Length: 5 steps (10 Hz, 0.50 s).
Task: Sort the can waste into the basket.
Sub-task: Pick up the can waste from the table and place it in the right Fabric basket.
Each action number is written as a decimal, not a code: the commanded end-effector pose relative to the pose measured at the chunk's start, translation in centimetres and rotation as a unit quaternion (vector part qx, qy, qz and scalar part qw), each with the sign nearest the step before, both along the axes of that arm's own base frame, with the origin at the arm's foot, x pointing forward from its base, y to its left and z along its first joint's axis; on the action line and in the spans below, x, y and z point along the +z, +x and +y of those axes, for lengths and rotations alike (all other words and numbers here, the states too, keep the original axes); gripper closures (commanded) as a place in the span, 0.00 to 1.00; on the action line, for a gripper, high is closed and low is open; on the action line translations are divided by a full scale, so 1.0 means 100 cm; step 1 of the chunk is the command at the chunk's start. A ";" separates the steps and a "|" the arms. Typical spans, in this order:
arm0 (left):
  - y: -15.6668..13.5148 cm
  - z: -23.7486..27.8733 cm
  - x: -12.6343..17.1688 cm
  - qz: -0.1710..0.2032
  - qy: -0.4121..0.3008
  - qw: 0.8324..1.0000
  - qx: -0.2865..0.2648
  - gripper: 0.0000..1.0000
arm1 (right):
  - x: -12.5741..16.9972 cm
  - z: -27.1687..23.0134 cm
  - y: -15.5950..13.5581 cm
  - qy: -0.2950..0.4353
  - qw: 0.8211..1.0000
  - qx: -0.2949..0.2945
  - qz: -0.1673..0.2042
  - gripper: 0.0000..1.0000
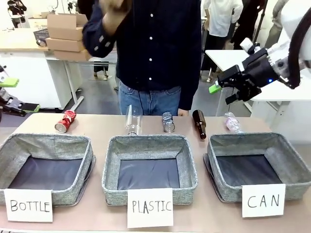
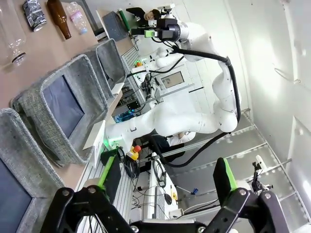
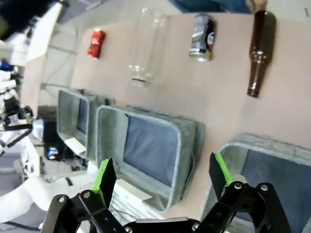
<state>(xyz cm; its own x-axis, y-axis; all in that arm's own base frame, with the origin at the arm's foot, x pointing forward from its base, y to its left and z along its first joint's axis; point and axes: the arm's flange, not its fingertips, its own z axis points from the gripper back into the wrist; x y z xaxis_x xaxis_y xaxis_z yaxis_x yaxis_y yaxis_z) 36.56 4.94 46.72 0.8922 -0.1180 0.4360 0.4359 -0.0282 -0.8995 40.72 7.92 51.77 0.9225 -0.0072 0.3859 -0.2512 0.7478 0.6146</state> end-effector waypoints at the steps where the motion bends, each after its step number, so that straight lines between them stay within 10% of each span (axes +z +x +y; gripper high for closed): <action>1: -0.001 0.002 0.002 -0.009 -0.002 1.000 -0.008 0.00 | 0.001 0.010 0.002 -0.016 1.000 0.002 -0.007 0.00; 2: -0.001 0.002 0.002 -0.009 -0.002 1.000 -0.008 0.00 | -0.003 0.007 0.009 -0.054 0.987 -0.152 -0.004 0.00; 5: -0.001 0.002 0.002 -0.009 -0.002 1.000 -0.008 0.00 | -0.040 0.097 0.132 -0.154 0.978 -0.137 -0.037 0.00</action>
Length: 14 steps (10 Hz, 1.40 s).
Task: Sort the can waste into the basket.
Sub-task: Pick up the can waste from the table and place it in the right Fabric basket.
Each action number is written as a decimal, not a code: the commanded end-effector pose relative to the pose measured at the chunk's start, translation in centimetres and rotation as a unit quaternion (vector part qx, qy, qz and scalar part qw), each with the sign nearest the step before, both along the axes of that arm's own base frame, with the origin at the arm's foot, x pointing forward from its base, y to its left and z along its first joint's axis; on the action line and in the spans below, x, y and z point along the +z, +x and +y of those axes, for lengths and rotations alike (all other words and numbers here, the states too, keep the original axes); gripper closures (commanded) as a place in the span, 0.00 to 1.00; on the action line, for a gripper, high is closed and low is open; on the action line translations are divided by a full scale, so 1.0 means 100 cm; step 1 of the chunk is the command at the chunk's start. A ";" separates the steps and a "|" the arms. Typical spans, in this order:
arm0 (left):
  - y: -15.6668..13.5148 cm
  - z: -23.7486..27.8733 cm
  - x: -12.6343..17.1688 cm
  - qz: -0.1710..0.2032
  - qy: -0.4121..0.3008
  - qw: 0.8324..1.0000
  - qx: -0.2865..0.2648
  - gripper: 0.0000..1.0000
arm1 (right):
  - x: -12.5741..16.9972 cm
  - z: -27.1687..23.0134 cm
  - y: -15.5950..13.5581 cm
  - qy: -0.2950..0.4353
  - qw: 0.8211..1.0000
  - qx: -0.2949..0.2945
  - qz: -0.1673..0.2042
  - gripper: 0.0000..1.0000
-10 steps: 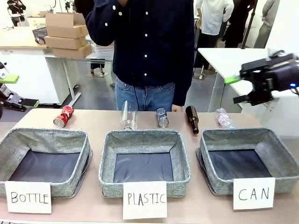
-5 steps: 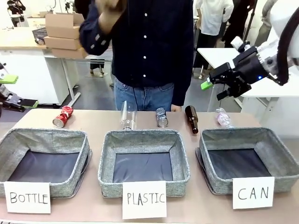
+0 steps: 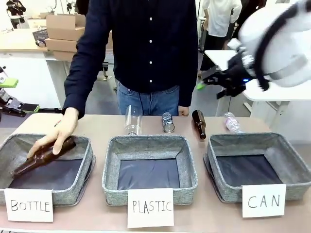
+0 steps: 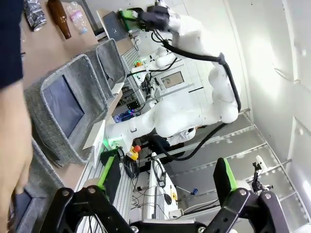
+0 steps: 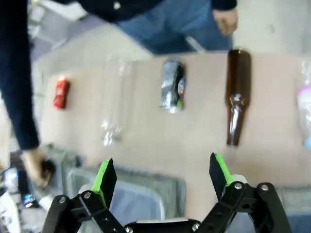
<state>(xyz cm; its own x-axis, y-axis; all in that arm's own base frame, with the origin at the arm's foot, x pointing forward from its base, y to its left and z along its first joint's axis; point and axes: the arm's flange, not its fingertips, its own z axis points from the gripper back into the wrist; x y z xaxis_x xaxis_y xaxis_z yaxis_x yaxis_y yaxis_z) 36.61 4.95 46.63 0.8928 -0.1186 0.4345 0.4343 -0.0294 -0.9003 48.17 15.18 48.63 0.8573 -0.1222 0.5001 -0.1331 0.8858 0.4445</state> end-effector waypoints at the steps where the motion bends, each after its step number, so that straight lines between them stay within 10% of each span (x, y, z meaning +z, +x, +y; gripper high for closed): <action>1: -0.002 0.001 0.003 -0.010 -0.002 1.000 -0.007 0.00 | -0.025 0.045 0.086 -0.082 0.996 -0.009 0.043 0.00; 5: -0.002 0.001 0.003 -0.010 -0.002 1.000 -0.007 0.00 | -0.099 0.103 0.137 -0.142 0.978 0.075 0.133 0.00; 14: -0.002 0.001 0.003 -0.010 -0.002 1.000 -0.007 0.00 | -0.164 0.142 0.182 -0.186 0.963 0.097 0.168 0.00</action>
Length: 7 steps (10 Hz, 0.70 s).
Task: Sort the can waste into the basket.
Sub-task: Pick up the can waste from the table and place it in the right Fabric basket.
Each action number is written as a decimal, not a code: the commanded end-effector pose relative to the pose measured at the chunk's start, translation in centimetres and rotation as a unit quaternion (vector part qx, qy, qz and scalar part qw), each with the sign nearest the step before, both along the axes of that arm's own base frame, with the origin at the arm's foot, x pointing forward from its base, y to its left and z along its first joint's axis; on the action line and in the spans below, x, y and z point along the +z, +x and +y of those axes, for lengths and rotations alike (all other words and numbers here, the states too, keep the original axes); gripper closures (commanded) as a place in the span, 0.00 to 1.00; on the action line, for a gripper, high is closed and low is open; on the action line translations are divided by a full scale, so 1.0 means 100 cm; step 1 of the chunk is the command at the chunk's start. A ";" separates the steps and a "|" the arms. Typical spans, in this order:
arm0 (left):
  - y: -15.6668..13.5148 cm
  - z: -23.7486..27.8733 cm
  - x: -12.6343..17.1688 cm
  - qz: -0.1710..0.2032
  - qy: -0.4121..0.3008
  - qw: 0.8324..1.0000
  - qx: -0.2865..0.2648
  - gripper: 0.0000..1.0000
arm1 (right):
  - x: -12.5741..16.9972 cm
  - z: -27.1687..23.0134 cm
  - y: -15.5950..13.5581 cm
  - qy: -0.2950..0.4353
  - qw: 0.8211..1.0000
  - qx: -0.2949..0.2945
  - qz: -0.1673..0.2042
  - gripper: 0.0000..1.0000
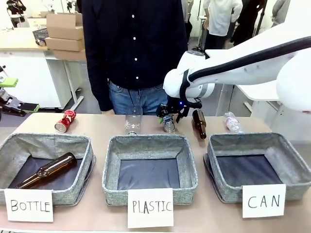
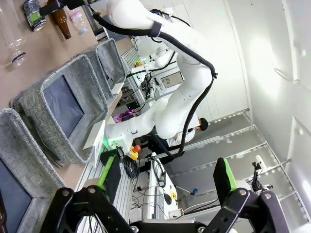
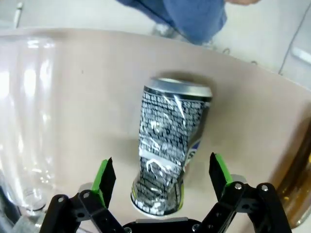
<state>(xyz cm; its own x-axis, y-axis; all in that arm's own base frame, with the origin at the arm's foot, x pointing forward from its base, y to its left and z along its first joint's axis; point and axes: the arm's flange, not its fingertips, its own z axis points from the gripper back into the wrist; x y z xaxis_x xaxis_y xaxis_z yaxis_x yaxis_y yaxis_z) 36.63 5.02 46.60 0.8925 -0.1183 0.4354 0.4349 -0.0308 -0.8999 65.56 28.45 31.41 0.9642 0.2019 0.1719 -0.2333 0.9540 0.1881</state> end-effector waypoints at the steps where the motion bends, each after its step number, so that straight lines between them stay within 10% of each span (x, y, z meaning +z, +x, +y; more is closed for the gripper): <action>1: -0.002 0.001 0.003 -0.009 -0.001 1.000 -0.007 0.00 | 0.008 0.008 0.008 -0.025 1.000 -0.012 -0.008 0.00; 2: -0.002 0.001 0.003 -0.009 -0.001 1.000 -0.007 0.00 | 0.006 0.006 0.008 -0.039 0.999 -0.018 -0.013 0.00; 6: -0.002 0.001 0.003 -0.009 -0.001 1.000 -0.007 0.00 | 0.002 0.005 0.001 -0.053 0.998 -0.009 -0.020 1.00; 7: -0.002 0.001 0.003 -0.009 -0.001 1.000 -0.007 0.00 | 0.000 0.003 0.000 -0.068 0.997 -0.014 -0.024 1.00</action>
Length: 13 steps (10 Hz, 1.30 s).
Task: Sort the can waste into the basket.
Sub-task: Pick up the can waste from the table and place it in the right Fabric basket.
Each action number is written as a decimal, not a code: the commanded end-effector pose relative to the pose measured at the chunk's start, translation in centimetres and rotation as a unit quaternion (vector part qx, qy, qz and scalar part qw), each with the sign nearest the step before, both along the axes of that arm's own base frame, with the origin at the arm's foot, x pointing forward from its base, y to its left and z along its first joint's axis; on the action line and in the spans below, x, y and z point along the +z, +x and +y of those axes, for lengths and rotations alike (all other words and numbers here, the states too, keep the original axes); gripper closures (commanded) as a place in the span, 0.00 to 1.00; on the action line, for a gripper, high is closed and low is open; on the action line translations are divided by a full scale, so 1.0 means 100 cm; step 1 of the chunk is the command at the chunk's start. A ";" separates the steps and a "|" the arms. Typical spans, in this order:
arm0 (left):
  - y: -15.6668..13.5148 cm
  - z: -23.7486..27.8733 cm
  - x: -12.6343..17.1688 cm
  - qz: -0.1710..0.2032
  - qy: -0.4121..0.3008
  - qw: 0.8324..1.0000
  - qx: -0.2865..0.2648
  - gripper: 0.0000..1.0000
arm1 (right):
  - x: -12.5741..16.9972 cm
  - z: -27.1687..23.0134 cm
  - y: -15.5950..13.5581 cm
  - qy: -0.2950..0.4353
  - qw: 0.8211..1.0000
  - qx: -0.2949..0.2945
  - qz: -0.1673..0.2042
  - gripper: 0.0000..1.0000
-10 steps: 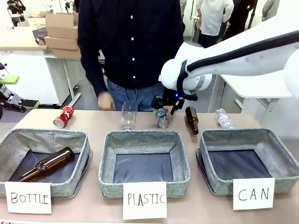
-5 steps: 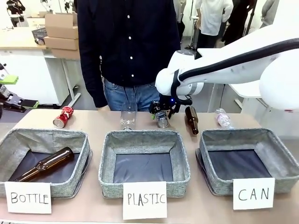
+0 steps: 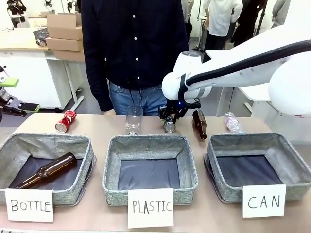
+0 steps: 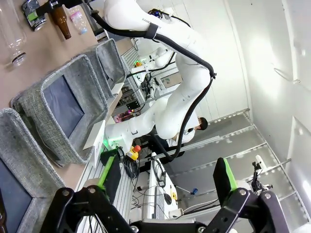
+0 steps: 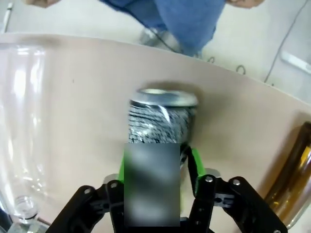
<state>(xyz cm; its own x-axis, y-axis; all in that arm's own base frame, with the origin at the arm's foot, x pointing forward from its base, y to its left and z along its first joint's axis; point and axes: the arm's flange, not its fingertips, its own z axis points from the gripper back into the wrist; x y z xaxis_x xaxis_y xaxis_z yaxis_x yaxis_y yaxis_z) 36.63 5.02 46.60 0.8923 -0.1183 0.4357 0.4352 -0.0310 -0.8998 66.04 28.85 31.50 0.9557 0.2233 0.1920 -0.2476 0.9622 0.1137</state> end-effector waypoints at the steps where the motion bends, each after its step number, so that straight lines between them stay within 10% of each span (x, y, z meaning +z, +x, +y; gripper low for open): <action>1: -0.002 0.001 0.003 -0.009 -0.001 1.000 -0.007 0.00 | -0.003 -0.002 -0.006 -0.035 0.999 -0.018 -0.004 1.00; 8: -0.002 0.001 0.003 -0.009 -0.001 1.000 -0.007 0.00 | 0.038 -0.025 -0.023 -0.002 1.000 0.000 0.025 1.00; 13: -0.002 0.001 0.003 -0.009 -0.001 1.000 -0.007 0.00 | 0.182 -0.168 -0.181 0.082 0.984 0.117 0.105 1.00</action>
